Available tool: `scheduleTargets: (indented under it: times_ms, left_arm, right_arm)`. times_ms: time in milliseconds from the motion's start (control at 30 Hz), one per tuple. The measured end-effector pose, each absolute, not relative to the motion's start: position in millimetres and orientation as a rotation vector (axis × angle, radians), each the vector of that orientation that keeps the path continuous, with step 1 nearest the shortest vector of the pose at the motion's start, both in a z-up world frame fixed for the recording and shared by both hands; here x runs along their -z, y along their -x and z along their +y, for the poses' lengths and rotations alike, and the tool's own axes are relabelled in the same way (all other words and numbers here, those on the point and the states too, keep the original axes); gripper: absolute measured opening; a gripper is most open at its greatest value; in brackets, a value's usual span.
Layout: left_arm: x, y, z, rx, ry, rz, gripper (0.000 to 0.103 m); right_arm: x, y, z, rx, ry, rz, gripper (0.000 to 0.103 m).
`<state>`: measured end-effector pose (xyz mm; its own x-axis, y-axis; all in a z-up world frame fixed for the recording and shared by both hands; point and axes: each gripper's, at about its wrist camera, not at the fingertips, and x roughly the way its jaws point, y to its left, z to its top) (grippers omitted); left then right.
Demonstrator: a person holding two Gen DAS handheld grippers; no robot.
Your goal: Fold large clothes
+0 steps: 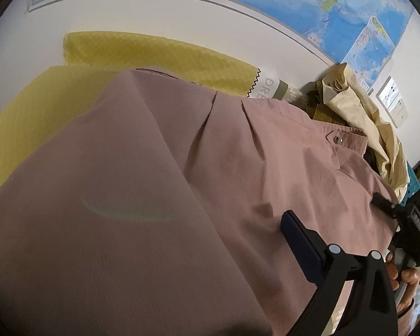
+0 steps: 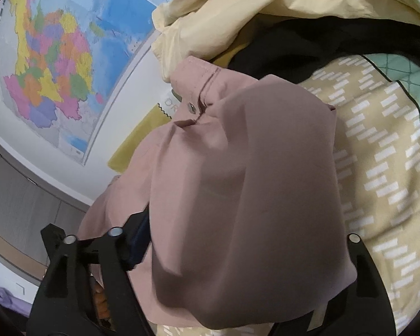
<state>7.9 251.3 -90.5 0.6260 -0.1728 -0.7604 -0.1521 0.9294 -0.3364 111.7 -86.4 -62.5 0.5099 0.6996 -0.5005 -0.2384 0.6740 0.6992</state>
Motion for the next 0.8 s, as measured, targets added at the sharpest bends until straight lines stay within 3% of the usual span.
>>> scheduleTargets:
  times_ms: [167, 200, 233, 267, 333, 400, 467, 533, 567, 600, 633, 667, 733, 767, 800]
  left_arm:
    - [91.6, -14.4, 251.3, 0.015, 0.403, 0.895, 0.096]
    - [91.7, -14.8, 251.1, 0.009, 0.404, 0.894, 0.093]
    - [91.3, -14.9, 251.6, -0.008, 0.404, 0.893, 0.085]
    - [90.4, -14.5, 253.2, -0.039, 0.402, 0.889, 0.065]
    - [89.8, -13.6, 258.9, -0.04, 0.432, 0.895, 0.059]
    - [90.6, -13.6, 265.9, -0.01, 0.47, 0.899, 0.061]
    - [91.8, -16.2, 267.9, 0.046, 0.49, 0.902, 0.08]
    - [91.0, -20.9, 263.3, 0.068, 0.48, 0.915, 0.087]
    - [90.8, -24.3, 259.6, 0.069, 0.462, 0.917, 0.088]
    - [90.7, -27.1, 257.0, 0.063, 0.448, 0.913, 0.088]
    - [90.9, -29.0, 255.4, 0.056, 0.435, 0.912, 0.081]
    - [90.7, -31.2, 255.3, 0.031, 0.419, 0.916, 0.057]
    - [86.6, -34.1, 262.1, 0.017, 0.434, 0.911, 0.035]
    - [84.3, -35.0, 266.2, 0.021, 0.45, 0.907, 0.027]
    - [80.7, -35.9, 269.7, 0.021, 0.455, 0.904, 0.024]
  right_arm:
    - [62.8, -120.1, -77.4, -0.623, -0.579, 0.859, 0.079]
    - [63.0, -121.9, -77.4, -0.628, -0.586, 0.861, 0.068]
    - [64.4, -124.4, -76.9, -0.64, -0.599, 0.87, 0.058]
    - [68.1, -127.9, -76.5, -0.657, -0.62, 0.887, 0.042]
    - [76.2, -132.1, -77.1, -0.696, -0.669, 0.92, 0.036]
    - [74.0, -131.6, -76.2, -0.7, -0.652, 0.919, 0.041]
    - [73.0, -132.4, -78.2, -0.708, -0.685, 0.912, 0.047]
    - [71.3, -134.0, -76.0, -0.713, -0.679, 0.916, 0.048]
    - [71.2, -133.7, -75.6, -0.71, -0.678, 0.914, 0.049]
    - [70.5, -133.9, -73.4, -0.721, -0.672, 0.911, 0.044]
    - [70.4, -134.5, -71.0, -0.72, -0.658, 0.915, 0.039]
    - [71.4, -134.7, -69.7, -0.724, -0.66, 0.921, 0.033]
    - [68.9, -133.6, -66.7, -0.757, -0.665, 0.919, 0.026]
    - [62.9, -131.9, -64.4, -0.758, -0.643, 0.906, 0.024]
    - [58.4, -131.1, -62.7, -0.767, -0.637, 0.9, 0.023]
